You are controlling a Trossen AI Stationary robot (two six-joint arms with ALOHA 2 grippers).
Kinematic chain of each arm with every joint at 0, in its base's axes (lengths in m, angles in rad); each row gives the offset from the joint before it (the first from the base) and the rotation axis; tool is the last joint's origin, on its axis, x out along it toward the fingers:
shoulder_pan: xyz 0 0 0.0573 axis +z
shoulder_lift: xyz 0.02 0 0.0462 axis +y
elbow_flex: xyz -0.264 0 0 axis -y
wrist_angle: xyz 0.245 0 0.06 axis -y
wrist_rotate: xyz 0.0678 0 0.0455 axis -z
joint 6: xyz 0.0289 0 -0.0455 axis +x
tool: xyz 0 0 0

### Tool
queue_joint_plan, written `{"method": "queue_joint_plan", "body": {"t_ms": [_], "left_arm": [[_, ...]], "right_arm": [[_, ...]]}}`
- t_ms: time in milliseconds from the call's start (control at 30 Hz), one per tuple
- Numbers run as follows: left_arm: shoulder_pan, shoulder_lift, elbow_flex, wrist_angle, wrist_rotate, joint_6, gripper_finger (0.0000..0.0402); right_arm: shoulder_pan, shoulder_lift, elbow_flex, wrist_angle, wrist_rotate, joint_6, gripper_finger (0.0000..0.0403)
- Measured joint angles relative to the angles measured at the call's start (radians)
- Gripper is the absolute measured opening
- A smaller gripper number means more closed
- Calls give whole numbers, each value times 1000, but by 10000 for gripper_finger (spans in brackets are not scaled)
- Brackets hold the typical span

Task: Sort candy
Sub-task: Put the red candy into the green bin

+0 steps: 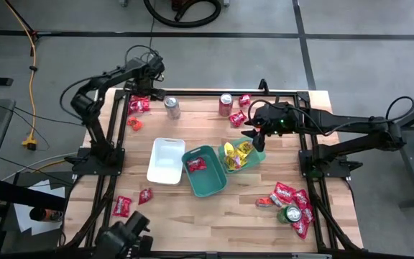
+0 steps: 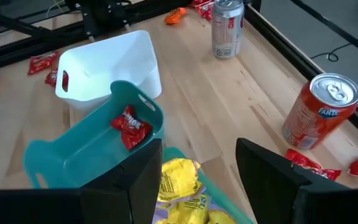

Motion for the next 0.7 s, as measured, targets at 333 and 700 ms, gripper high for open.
{"method": "queue_joint_plan", "body": {"t_ms": [333, 700], "left_arm": [[11, 142, 0, 10, -10, 43, 220], [33, 203, -1, -2, 1, 76, 111]], "right_arm": [[0, 0, 0, 2, 60, 11, 201], [0, 0, 0, 2, 115, 11, 201]]}}
